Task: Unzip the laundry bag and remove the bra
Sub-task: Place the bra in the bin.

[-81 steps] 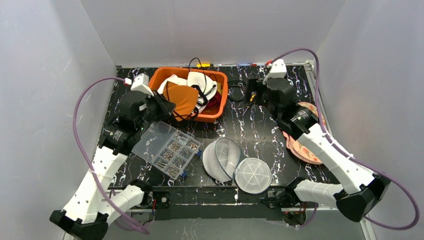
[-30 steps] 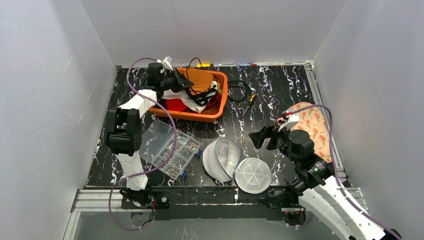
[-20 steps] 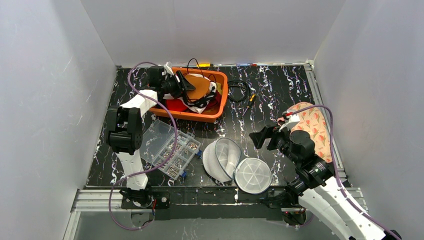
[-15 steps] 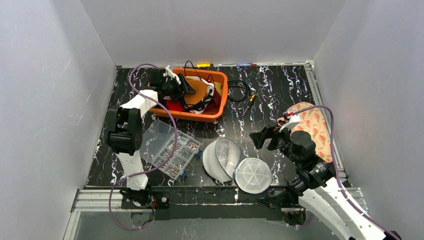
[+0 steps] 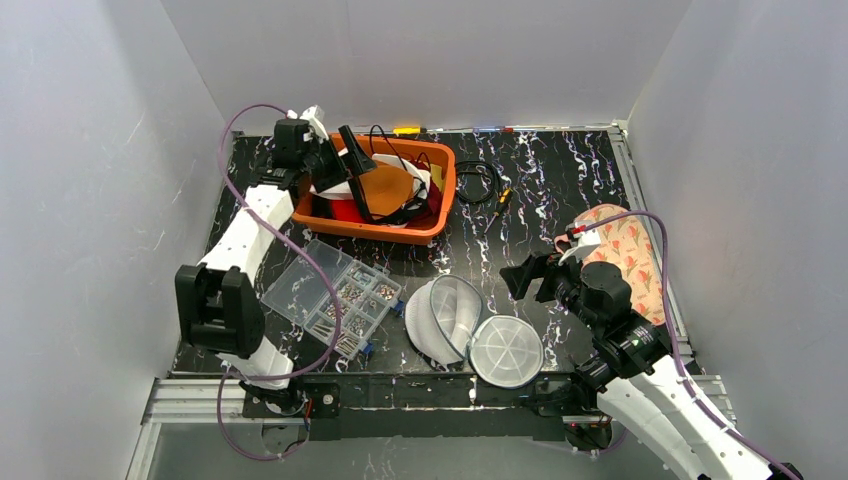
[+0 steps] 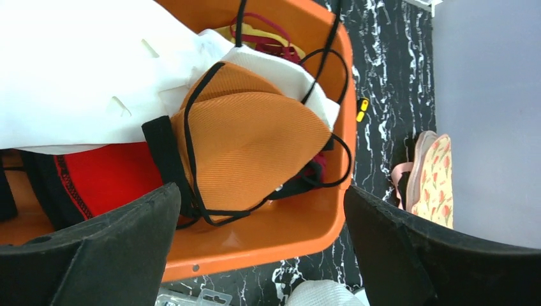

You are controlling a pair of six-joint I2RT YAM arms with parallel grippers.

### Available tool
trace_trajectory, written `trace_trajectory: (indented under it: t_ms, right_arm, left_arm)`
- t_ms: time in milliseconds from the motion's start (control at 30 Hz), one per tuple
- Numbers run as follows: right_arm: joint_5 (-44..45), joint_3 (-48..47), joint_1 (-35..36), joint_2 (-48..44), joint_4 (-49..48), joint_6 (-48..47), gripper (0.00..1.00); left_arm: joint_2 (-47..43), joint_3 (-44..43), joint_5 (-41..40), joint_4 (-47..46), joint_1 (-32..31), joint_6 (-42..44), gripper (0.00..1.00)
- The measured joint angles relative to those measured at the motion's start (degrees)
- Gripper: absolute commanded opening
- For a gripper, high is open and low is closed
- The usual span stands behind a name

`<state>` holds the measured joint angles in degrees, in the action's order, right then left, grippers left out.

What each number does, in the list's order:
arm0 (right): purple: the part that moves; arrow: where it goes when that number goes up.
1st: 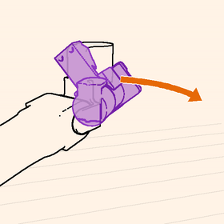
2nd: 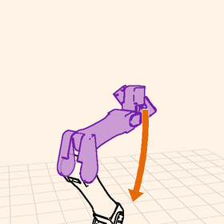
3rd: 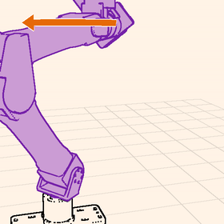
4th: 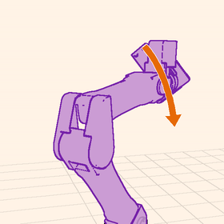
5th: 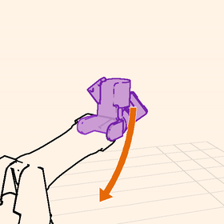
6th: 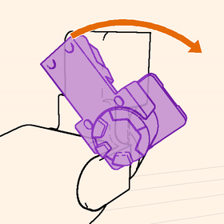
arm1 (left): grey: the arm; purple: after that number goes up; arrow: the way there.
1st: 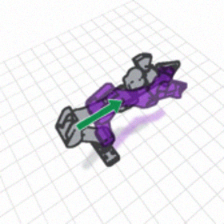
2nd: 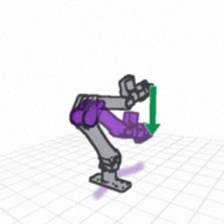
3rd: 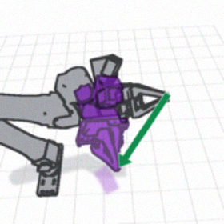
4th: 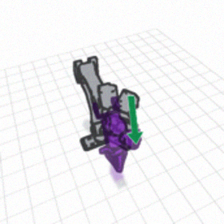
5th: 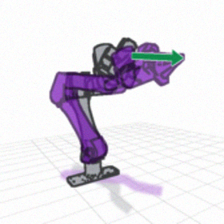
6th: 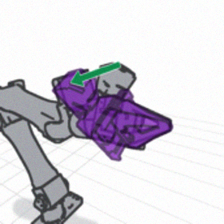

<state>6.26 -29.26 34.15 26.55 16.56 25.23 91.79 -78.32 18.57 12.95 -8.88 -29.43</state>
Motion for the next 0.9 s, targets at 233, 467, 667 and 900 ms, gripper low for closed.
trace_trajectory:
  t_ms: [233, 467, 667, 900]
  right_arm:
    - [-0.26, 0.00, -0.02, 0.02, -0.04, 0.04, 0.99]
    - [-1.14, 0.00, -0.02, 0.07, -0.02, 0.07, 0.98]
    - [-1.60, 0.00, -0.02, -0.44, 0.11, 0.20, 0.98]
    - [-1.60, 0.11, -0.02, -1.07, 0.31, 1.01, 0.98]
  left_arm:
    - [-3.93, 2.49, 3.45, -3.13, -0.66, -0.68, 0.53]
    - [4.28, 1.99, 7.43, -6.08, -4.63, -1.05, 0.19]
    - [11.85, 1.36, 7.41, -6.05, -5.09, -2.34, 0.09]
    - [14.03, -0.68, 5.16, -6.10, -5.09, -2.75, 0.06]
